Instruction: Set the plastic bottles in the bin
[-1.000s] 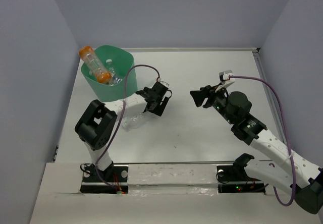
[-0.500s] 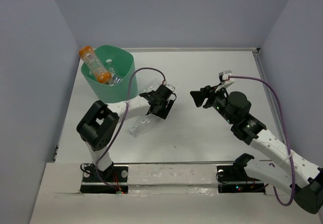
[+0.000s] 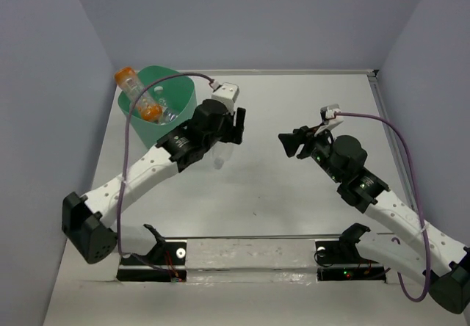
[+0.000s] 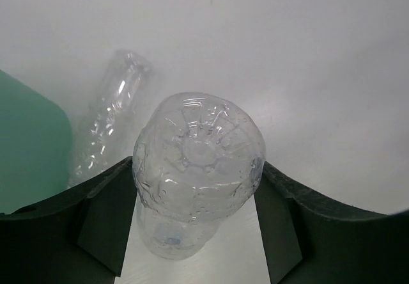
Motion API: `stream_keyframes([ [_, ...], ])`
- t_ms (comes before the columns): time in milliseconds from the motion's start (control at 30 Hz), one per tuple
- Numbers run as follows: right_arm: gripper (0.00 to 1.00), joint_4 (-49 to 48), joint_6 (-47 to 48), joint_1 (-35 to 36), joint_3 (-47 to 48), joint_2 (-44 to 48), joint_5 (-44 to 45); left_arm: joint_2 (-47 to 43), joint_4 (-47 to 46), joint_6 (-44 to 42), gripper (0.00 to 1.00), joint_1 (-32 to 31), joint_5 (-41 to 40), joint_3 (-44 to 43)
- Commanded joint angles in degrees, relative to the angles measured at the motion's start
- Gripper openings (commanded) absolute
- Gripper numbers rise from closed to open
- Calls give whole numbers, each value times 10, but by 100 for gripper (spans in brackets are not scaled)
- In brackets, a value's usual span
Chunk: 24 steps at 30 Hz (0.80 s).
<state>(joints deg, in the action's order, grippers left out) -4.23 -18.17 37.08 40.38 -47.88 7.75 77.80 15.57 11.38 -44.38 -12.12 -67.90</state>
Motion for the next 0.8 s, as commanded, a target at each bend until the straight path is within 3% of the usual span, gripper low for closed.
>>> stream_keyframes([
  [0,62,-15,4,-5,0,7,7,-112,-29,17,13,11,-62,-43],
  [200,62,-15,2,-5,2,-5,-1,-210,-63,-2,11,52,-166,-86],
  [367,61,-18,-4,-5,6,-20,-18,-230,-147,-13,10,133,-207,-123],
  [633,61,-25,-3,-5,0,-23,-26,-134,-281,-64,8,217,-244,-158],
  [767,61,-29,-1,-5,-2,-21,-27,-93,-347,-56,7,286,-188,-131],
])
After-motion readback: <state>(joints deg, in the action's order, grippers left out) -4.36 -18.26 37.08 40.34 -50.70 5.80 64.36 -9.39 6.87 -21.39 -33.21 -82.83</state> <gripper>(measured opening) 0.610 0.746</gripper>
